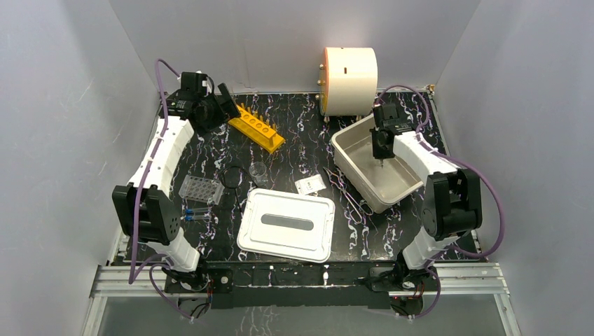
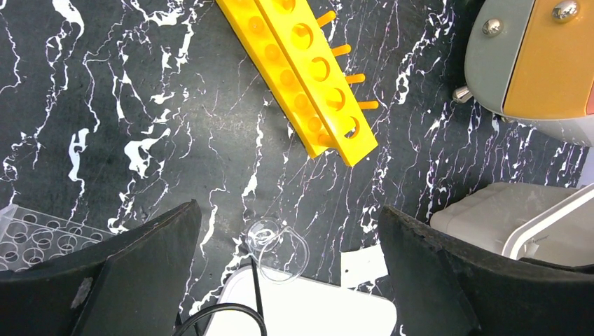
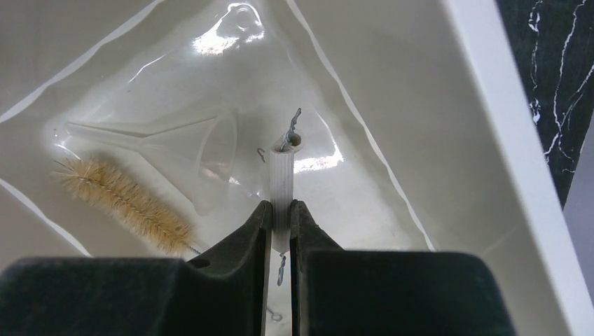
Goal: Organize the chemistry lab equipment
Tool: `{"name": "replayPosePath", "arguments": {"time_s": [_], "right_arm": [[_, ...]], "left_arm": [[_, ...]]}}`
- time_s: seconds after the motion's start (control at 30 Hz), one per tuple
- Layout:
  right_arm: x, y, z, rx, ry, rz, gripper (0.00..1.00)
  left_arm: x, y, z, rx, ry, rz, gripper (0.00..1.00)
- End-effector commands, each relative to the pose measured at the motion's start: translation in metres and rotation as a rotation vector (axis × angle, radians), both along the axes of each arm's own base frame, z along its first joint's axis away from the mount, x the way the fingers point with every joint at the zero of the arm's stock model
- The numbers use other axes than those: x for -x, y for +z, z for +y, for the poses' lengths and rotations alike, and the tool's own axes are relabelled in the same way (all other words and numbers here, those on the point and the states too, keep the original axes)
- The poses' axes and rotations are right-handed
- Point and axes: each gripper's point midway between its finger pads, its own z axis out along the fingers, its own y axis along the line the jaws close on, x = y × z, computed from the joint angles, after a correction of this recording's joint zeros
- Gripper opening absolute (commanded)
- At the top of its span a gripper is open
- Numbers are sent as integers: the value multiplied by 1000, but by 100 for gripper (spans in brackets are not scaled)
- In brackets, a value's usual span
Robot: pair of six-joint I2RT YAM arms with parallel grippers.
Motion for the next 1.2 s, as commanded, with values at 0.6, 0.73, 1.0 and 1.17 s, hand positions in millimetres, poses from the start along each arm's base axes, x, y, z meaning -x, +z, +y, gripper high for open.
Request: {"name": "replayPosePath", "arguments": {"time_s": [0.6,0.73,1.0,1.17], "right_arm": [[-14,39,-25,114,-73,-95,52],[-26,74,-3,-1,3,-177,56],[-36,148,68,-303,206,-323,61],[-37,180,131,-421,300,-367,58]], "left_arm": [[-10,15,-9,58,-14,-26,97],[-7,15,-10,65,-18,-28,97],[4,18,-6,54,-9,-39,97],[11,25,2,26,11,-64,97]]}}
